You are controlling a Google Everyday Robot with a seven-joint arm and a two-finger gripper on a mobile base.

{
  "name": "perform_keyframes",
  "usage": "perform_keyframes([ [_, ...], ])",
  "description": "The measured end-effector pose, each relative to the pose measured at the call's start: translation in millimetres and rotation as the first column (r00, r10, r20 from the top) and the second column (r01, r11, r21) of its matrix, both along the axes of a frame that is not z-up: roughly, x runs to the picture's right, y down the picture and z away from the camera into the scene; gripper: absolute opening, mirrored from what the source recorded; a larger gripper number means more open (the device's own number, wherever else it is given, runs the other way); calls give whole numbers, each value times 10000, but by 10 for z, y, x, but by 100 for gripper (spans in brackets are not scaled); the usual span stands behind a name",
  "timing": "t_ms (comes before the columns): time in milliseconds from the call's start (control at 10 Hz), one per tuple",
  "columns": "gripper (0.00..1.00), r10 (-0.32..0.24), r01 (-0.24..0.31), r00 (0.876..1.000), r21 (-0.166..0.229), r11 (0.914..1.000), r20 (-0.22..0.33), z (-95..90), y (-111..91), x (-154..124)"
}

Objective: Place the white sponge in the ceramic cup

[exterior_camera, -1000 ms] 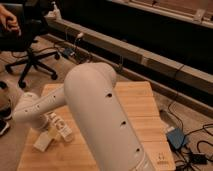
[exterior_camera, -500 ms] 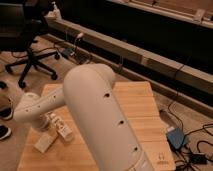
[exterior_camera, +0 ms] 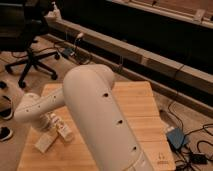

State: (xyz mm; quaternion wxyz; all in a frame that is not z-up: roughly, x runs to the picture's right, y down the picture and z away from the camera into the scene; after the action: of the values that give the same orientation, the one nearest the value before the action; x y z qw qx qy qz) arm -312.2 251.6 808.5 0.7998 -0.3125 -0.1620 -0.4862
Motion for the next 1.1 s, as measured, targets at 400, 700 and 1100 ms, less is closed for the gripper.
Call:
perform_keyframes([
  [400,50,113,-113,9999,175,9998,14,-31,-113,19],
  [700,50,194,-197,9998,361,9992,95,-111,-210,-1],
  [1100,50,123,-127,9999,478,9988,94,-186,-239,-13],
])
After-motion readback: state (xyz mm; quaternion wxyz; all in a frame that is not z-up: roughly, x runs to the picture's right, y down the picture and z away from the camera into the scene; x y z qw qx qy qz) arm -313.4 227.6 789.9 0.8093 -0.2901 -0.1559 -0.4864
